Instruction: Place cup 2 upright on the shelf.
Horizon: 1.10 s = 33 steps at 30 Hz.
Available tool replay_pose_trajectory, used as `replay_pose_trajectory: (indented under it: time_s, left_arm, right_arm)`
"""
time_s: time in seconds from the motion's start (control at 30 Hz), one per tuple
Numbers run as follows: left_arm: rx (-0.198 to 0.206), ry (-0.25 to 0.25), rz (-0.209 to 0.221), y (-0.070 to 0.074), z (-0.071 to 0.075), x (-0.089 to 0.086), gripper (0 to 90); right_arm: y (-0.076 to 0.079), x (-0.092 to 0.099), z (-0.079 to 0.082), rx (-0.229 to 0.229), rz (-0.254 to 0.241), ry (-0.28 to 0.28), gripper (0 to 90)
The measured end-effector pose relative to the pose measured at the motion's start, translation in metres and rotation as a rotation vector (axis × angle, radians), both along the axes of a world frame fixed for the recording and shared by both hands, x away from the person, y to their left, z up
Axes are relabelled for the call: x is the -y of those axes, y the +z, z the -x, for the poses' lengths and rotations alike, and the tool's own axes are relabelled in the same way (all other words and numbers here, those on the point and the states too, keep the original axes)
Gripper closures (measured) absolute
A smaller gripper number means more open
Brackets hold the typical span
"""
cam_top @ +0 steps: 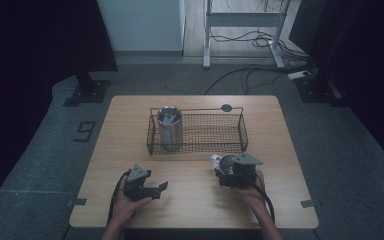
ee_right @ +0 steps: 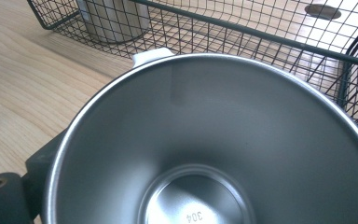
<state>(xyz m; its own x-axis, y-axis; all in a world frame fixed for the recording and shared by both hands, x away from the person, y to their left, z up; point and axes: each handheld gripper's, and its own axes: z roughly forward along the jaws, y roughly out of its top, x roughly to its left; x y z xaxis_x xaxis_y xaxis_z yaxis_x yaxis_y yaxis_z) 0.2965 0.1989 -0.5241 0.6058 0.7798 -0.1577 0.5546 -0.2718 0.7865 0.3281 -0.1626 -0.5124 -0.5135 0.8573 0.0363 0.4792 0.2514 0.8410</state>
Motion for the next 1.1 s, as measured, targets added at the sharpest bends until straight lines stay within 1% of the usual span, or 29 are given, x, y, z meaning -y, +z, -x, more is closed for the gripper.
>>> replay_pose_trajectory:
  time_s: [0.17,0.2,0.4,0.43,0.47,0.63,0.7,0.73,0.8,0.87,0.97,1.0,1.03,1.1]
  left_arm:
    - [0.006,-0.007,-0.004,0.0,0.001,0.001,15.0]
    - [0.006,-0.009,-0.005,0.0,0.001,0.002,15.0]
    - [0.005,-0.012,-0.01,0.0,0.001,0.002,15.1]
    - [0.003,-0.015,-0.006,0.0,0.001,0.002,15.1]
    - [-0.004,-0.023,0.014,0.0,0.001,0.002,15.1]
    - [-0.008,-0.025,0.019,0.001,0.002,0.002,15.1]
    - [-0.008,-0.023,0.021,0.001,0.002,0.001,15.1]
    - [-0.008,-0.023,0.022,0.001,0.002,0.001,15.1]
    - [-0.007,-0.02,0.021,0.001,0.002,0.001,15.1]
    - [-0.006,-0.015,0.016,0.001,0.002,0.0,15.1]
    - [-0.006,-0.013,0.015,0.001,0.002,0.0,15.1]
    - [-0.004,-0.011,0.015,0.001,0.002,-0.001,15.1]
    - [-0.004,-0.011,0.015,0.001,0.002,-0.001,15.2]
    - [-0.006,-0.006,0.009,0.001,0.002,-0.001,15.3]
  right_arm:
    - [0.0,-0.001,0.002,0.009,0.004,-0.012,5.9]
    - [0.0,-0.001,0.003,0.012,0.011,-0.008,6.0]
    - [0.0,0.0,0.004,0.014,0.009,0.001,6.1]
    - [0.0,0.0,0.004,0.014,0.009,0.001,6.1]
    - [0.0,0.001,0.004,0.017,0.009,-0.003,6.1]
    - [0.004,0.005,0.006,0.028,-0.013,-0.011,6.2]
    - [0.007,0.008,0.007,0.033,-0.021,-0.011,6.2]
    - [0.01,0.01,0.01,0.036,-0.033,-0.011,6.2]
    - [0.012,0.011,0.011,0.039,-0.038,-0.01,6.2]
    - [0.019,0.012,0.015,0.051,-0.052,-0.003,6.2]
    - [0.023,0.013,0.016,0.054,-0.056,0.003,6.2]
    - [0.027,0.013,0.018,0.06,-0.059,0.012,6.2]
    - [0.027,0.013,0.018,0.06,-0.059,0.012,6.2]
    - [0.033,0.013,0.02,0.065,-0.062,0.021,6.2]
